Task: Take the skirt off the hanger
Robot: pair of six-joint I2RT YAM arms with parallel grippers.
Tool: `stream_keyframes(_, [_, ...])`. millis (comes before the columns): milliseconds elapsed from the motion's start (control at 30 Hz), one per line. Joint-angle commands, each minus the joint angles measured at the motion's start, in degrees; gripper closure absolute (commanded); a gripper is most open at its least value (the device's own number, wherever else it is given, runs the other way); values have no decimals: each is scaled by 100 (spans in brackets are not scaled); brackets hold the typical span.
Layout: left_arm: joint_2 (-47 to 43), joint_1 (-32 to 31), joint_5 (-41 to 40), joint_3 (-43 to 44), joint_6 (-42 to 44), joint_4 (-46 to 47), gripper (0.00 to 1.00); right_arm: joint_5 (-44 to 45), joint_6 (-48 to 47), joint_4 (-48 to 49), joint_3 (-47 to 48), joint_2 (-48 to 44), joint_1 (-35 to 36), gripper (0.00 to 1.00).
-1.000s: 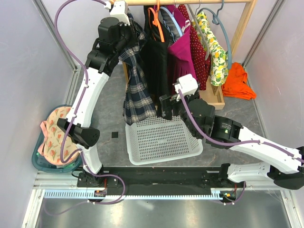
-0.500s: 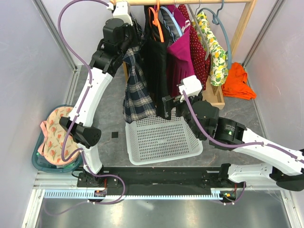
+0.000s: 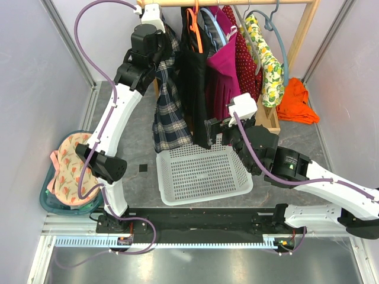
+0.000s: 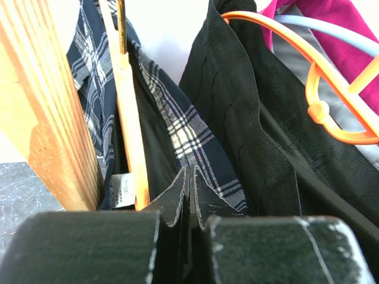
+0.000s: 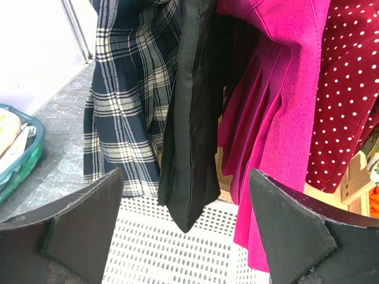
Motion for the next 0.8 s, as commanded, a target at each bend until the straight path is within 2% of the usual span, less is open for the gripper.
stream_keyframes(0, [61, 58, -118, 129, 188, -148, 98, 87, 124, 31, 72, -120, 4, 8])
stream_keyframes(300, [-194, 58, 366, 1314, 592, -113, 98, 16, 256, -4, -34, -120, 4, 10])
stream_keyframes(533, [-458, 49, 691, 1264, 601, -113, 98, 16, 344, 5, -157, -164, 4, 11])
stream_keyframes(633, [-414, 31, 727, 1071, 496, -253, 98, 43, 362, 5, -140, -155, 4, 9])
stream_keyframes(667, [-388, 31, 744, 1009, 452, -279, 96, 43, 353, 5, -122, -146, 4, 8])
stream_keyframes(700, [-370, 23, 744, 913, 391, -288, 84, 69, 362, 22, -113, -120, 4, 8])
stream_keyframes(767, [-247, 23, 718, 903, 189, -368, 83, 113, 362, 31, -104, -102, 4, 7])
